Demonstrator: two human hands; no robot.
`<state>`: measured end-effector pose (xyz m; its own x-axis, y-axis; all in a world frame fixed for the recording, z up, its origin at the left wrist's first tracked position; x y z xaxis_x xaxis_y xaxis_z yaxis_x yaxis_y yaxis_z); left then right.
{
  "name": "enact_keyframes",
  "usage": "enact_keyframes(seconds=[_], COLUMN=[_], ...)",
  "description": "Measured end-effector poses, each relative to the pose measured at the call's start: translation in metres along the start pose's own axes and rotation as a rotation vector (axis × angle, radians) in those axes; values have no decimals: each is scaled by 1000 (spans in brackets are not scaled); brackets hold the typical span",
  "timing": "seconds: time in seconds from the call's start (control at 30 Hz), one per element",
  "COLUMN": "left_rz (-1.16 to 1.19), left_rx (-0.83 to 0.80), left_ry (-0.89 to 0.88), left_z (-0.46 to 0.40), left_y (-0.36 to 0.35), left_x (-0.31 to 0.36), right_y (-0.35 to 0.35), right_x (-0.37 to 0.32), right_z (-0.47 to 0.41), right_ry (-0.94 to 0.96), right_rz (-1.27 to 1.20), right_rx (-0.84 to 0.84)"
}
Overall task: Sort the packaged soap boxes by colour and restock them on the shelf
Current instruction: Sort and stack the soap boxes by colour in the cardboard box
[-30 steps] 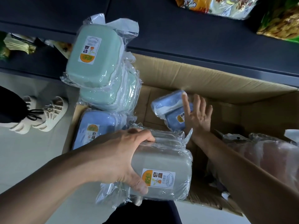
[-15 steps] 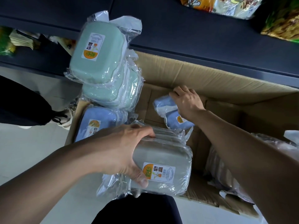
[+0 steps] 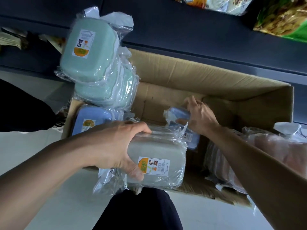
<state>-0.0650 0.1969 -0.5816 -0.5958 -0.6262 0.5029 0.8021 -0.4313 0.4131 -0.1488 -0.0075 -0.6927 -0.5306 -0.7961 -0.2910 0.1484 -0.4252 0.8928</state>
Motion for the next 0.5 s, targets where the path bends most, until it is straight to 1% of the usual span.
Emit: enact_keyframes(seconds=[0.03,0.07,0.17,0.23,0.3,0.37,0.43,0.5], left_rz=[0,3,11,1,-9,-7,-9,-17], left_rx=[-3,-6,-3,-3,1,1,-3,7], left_ry=[4,11,21,21,16,21,28,23], left_z=[-1,-1,-2,-1,0,0,0,1], left_y=[0,-1,-1,-2,-1,0,0,2], left_x=[-1,-1,-3,-3,-2,-2,-3,-3], right_y=[-8,-17,-42,-54,-54,-54,-57,-66], right_x=[5,8,14,21,25,30,26,21], right_z=[-4,-8,-12,-11,-7,-1,10,26], right_ry=[-92,-146,-228,-304,-357,-391,-366,-340], right_rz=[-71,-92,-93,-182,-207,-159,-82,-61], right_rx=[-81,-141,-293,-411,-497,-584,-651,-665])
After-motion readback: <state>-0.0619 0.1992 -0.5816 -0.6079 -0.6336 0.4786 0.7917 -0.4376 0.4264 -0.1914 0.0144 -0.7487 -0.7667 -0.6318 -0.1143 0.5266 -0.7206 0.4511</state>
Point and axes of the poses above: each hand's wrist, its own z-axis away from the middle knuckle, its own y-axis out of the back of the hand, x = y × z, the point moved 7 cm from there along -z, towards the middle knuckle, and after that the axes turned 4 degrees about z, right-handed, at the moved point
